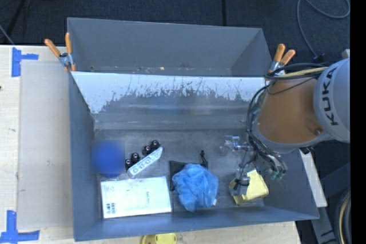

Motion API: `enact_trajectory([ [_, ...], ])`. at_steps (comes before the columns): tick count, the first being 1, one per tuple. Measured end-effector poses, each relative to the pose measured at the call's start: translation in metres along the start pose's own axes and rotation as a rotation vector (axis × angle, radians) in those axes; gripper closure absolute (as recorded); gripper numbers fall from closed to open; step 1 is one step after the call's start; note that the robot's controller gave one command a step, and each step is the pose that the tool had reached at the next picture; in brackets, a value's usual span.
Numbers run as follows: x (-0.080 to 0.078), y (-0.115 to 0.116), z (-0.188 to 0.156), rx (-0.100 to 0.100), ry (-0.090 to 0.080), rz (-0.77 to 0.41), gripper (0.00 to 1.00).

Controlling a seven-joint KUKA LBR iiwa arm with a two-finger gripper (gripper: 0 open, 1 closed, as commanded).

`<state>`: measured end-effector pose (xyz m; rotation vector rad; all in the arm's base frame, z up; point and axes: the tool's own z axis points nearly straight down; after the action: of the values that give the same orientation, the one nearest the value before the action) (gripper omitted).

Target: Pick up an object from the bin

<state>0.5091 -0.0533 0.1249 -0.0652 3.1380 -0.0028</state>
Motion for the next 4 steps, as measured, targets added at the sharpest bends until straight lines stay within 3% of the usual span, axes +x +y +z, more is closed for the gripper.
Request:
enact_trajectory([
  [1,0.005,0.019,0.033,-0.004,0.005,-0.194,0.0],
  [2,0.019,0.003,0.046,-0.005,0.005,-0.298,0.0],
  [3,0.007,-0.016,0.047,-0.003,0.004,-0.197,0.0],
  [4,-0.022,-0.022,0.05,-0.003,0.004,0.056,0.0],
])
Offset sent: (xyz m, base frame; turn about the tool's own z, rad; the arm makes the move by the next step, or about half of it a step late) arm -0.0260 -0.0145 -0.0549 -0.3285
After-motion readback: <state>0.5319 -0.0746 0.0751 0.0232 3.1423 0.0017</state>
